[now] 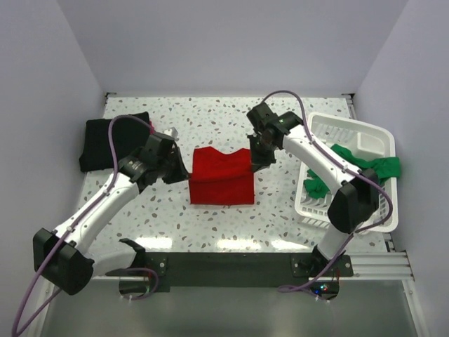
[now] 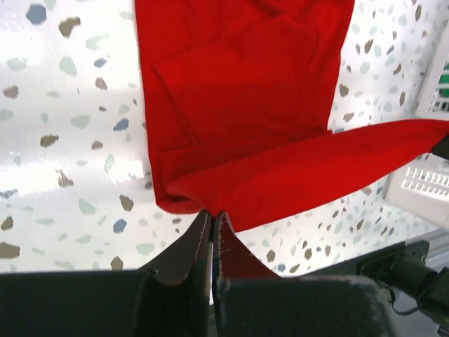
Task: Fold and stack the t-shirts
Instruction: Fold the tshirt
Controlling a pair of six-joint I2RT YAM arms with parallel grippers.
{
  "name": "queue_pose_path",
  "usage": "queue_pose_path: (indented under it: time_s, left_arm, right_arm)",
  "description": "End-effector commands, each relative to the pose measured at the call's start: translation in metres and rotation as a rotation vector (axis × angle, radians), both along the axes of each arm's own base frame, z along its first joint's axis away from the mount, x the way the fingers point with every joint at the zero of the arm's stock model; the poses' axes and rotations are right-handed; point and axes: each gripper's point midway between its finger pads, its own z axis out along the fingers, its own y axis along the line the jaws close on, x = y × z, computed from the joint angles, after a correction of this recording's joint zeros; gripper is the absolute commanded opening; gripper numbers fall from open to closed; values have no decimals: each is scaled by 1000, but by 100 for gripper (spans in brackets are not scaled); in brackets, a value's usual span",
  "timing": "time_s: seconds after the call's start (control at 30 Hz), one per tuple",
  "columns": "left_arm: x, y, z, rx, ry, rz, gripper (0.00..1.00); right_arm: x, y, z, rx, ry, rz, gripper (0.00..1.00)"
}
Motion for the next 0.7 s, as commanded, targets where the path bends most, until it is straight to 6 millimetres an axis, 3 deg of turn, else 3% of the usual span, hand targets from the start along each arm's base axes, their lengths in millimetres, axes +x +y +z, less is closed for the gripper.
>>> queue_pose_path:
  time_s: [0.0, 0.3, 0.37, 0.4, 0.67]
  left_arm:
    - [35, -3, 25, -46, -114, -21, 0]
    - [80, 0, 14, -41, -98, -30, 0]
    - [90, 0, 14, -48, -104, -31, 0]
    - [96, 3, 6, -40, -83, -25, 0]
    - [135, -3, -10, -65, -59, -35, 0]
  right_arm:
    - [26, -3, 15, -4, -70, 1, 0]
    - [78, -6, 16, -10, -73, -13, 0]
    - [88, -8, 4, -26, -47, -14, 0]
    - [97, -7, 6, -22, -59, -16, 0]
    - [138, -14, -10, -33, -54, -36, 0]
